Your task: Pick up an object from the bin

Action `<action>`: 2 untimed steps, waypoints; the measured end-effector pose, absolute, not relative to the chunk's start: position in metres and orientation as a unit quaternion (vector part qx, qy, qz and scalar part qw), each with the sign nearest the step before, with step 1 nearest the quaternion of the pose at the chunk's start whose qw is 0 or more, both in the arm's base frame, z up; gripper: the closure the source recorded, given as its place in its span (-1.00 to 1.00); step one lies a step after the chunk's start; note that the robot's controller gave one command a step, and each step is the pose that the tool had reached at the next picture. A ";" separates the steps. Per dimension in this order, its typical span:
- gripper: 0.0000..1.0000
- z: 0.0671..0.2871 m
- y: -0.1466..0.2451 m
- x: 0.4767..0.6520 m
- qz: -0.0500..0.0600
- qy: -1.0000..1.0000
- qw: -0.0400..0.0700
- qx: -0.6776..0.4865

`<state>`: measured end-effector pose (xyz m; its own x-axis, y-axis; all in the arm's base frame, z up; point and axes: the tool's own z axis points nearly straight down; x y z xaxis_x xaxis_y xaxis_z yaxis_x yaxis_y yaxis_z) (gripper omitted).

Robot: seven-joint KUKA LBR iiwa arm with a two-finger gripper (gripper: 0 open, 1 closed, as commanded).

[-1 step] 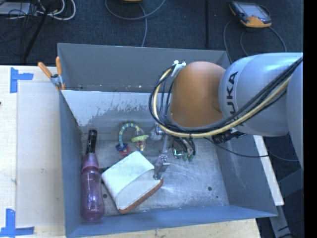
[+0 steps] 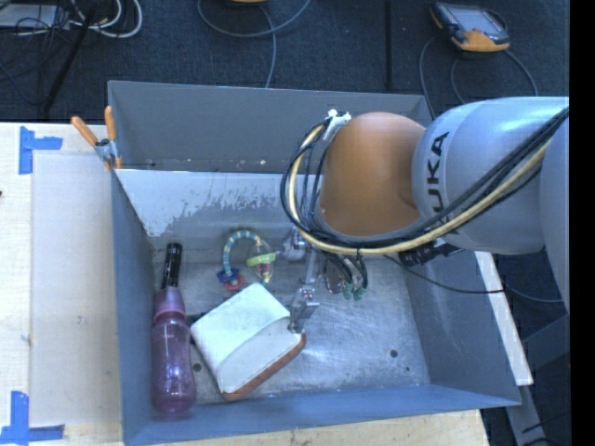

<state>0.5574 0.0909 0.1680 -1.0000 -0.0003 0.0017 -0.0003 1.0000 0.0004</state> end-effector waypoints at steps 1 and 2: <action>-1.00 0.135 0.108 0.553 0.000 -0.998 -0.003 0.069; -1.00 0.122 0.128 0.544 0.000 -0.977 -0.003 0.212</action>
Offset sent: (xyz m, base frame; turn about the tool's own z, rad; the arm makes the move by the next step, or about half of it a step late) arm -0.0199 0.0448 -0.0343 -0.4775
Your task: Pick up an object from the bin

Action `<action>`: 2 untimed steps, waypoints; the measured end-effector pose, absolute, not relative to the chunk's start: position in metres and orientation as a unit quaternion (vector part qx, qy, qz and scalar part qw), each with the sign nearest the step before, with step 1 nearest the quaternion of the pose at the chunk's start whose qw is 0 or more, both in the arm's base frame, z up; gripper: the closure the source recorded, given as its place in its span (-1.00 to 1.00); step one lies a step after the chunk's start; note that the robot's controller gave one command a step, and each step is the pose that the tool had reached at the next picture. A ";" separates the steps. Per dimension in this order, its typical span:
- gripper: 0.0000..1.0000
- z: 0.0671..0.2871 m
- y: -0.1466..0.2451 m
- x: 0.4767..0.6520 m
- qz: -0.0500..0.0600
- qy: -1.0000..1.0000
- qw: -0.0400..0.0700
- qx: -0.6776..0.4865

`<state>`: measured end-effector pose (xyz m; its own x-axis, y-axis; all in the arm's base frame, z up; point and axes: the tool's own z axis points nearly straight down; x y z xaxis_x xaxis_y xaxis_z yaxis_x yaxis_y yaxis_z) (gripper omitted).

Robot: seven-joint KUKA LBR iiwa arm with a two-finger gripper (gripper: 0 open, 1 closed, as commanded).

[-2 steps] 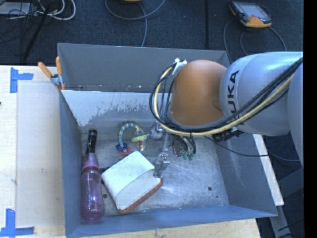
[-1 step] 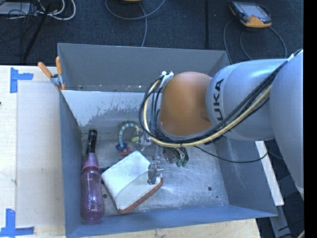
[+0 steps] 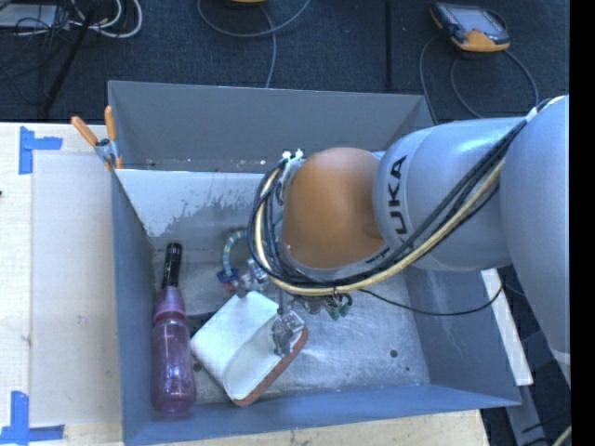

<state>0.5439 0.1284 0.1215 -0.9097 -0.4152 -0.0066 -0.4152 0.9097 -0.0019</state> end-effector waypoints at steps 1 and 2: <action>-1.00 0.128 0.138 0.543 0.000 0.966 0.001 -0.260; -1.00 0.101 0.146 0.551 -0.001 0.935 0.012 -0.355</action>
Offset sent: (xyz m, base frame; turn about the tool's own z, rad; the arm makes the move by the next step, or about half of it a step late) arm 0.0019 0.0203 -0.0515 -0.4591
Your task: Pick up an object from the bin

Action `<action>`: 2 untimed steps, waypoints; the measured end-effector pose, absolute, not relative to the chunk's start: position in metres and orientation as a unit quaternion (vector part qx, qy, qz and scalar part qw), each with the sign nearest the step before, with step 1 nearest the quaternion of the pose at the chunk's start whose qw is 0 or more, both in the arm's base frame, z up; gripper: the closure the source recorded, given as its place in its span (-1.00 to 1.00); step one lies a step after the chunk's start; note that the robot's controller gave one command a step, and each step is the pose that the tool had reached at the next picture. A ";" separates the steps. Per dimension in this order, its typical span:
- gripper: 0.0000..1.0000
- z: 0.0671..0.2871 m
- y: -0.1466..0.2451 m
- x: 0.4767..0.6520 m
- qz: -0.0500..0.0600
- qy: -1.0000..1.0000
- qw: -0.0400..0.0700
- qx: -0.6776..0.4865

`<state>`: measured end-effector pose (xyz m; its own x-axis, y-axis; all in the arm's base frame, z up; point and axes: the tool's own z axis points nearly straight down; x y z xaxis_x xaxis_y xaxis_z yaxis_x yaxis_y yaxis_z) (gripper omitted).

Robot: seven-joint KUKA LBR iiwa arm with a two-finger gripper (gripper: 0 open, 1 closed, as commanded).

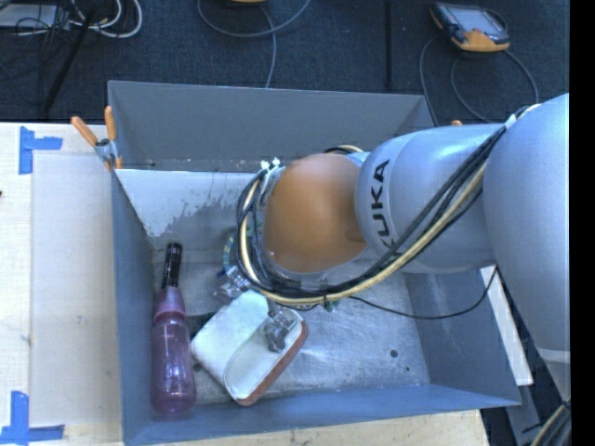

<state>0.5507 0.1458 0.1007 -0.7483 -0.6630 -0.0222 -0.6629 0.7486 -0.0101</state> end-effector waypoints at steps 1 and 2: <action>1.00 0.081 0.154 0.555 0.000 0.901 0.008 -0.433; 1.00 0.081 0.154 0.555 0.000 0.901 0.008 -0.433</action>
Offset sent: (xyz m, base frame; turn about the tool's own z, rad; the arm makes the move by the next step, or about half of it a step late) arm 0.0000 0.0000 0.0000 0.0000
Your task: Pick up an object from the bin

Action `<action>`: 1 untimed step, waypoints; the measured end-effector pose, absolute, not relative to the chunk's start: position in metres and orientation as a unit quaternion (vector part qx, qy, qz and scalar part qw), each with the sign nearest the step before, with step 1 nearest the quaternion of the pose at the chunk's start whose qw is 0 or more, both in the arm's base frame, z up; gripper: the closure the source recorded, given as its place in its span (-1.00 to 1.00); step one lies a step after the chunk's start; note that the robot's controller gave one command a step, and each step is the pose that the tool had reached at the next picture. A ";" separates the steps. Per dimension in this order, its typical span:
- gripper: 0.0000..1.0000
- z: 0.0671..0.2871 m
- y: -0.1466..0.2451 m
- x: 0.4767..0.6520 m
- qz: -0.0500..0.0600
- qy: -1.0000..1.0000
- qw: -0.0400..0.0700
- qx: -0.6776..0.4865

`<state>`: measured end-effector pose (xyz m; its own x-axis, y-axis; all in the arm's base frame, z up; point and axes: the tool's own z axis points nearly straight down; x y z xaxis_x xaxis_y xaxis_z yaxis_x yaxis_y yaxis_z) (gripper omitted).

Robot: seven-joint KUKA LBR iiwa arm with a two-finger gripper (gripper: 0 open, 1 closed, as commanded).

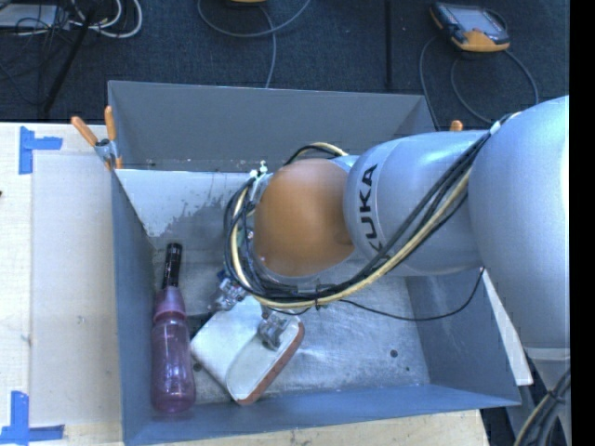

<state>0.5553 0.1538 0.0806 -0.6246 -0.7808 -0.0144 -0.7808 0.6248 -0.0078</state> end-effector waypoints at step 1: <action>1.00 0.084 0.154 0.555 0.000 0.901 0.008 -0.433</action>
Offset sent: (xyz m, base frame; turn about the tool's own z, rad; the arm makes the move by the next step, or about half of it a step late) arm -0.0001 0.0002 0.0103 0.0000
